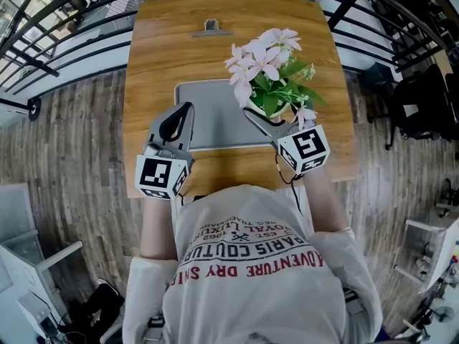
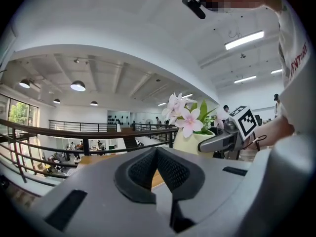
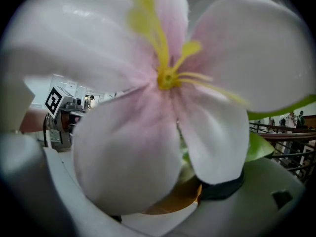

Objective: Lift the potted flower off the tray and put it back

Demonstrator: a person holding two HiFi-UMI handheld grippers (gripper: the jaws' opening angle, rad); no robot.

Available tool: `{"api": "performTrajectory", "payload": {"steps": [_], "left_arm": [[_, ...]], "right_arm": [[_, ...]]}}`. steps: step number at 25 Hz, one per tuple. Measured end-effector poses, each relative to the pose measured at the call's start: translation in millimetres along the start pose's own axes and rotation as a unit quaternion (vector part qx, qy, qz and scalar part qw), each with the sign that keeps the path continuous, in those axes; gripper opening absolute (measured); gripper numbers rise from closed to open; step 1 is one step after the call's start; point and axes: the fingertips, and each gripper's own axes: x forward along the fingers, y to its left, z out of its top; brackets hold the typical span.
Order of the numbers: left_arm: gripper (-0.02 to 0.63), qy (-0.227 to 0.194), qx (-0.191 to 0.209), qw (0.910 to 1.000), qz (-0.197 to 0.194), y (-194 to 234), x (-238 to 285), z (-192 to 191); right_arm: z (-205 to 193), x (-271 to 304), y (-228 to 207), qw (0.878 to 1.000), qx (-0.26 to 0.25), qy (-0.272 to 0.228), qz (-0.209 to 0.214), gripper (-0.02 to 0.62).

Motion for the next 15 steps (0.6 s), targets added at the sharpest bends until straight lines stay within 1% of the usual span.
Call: {"api": "performTrajectory", "payload": {"steps": [5, 9, 12, 15], "left_arm": [[0.012, 0.024, -0.017, 0.9995, 0.013, -7, 13, -14], [0.012, 0.040, -0.032, 0.9983, 0.029, -11, 13, -32], [0.012, 0.057, -0.049, 0.9962, 0.044, -6, 1, -57], [0.012, 0.071, -0.069, 0.9934, 0.059, 9, -18, -90]], "right_arm": [[-38, 17, -1, 0.998, 0.002, 0.034, 0.058, 0.500], [-74, 33, 9, 0.993, 0.008, 0.061, 0.105, 0.500], [-104, 50, 36, 0.985, 0.004, 0.084, 0.151, 0.500], [-134, 73, 71, 0.975, -0.005, 0.110, 0.192, 0.500]]}}
